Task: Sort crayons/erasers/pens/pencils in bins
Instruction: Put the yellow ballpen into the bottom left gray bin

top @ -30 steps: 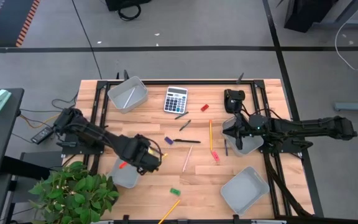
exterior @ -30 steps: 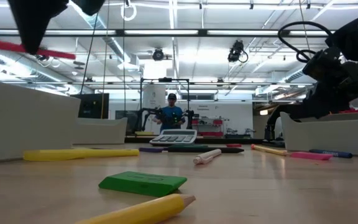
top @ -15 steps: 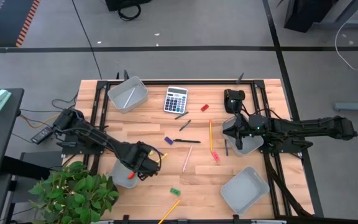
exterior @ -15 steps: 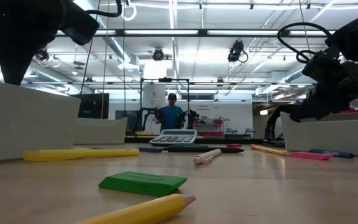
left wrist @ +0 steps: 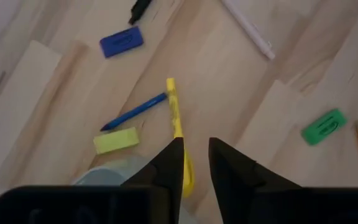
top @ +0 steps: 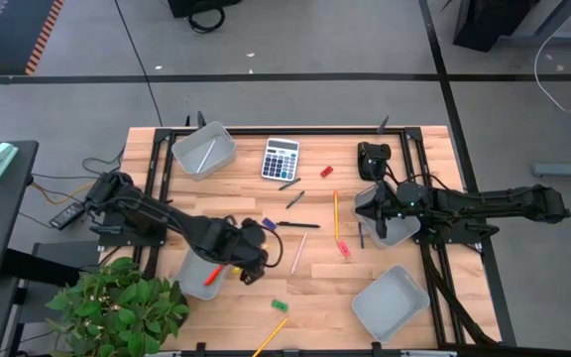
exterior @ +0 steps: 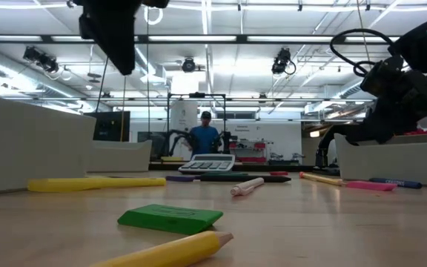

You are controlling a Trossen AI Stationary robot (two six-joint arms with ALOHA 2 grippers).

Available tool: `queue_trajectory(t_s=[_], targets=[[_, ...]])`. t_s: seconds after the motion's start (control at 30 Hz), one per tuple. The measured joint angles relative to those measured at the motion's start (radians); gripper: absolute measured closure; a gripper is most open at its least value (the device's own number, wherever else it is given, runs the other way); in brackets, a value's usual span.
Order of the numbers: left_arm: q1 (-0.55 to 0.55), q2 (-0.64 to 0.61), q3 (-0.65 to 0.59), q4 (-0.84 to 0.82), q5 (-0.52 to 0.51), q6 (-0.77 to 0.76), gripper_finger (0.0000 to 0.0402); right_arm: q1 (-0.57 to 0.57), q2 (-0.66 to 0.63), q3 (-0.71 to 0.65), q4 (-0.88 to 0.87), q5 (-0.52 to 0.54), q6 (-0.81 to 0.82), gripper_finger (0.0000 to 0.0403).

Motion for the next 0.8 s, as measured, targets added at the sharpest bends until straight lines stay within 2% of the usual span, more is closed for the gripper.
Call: queue_trajectory(t_s=[0.23,0.53,0.8], targets=[[0.049,0.092,-0.009,0.003,0.046,0.034,0.0315,0.000,0.000,0.000,0.006,-0.076,0.039,0.0362],[0.115,0.276,-0.010,0.002,0.179,0.135,0.0262,0.000,0.002,0.000,0.005,-0.079,0.069,0.0362],[0.158,0.320,-0.009,0.017,0.210,0.193,0.0228,0.000,0.005,0.001,0.005,-0.087,0.095,0.0362]])
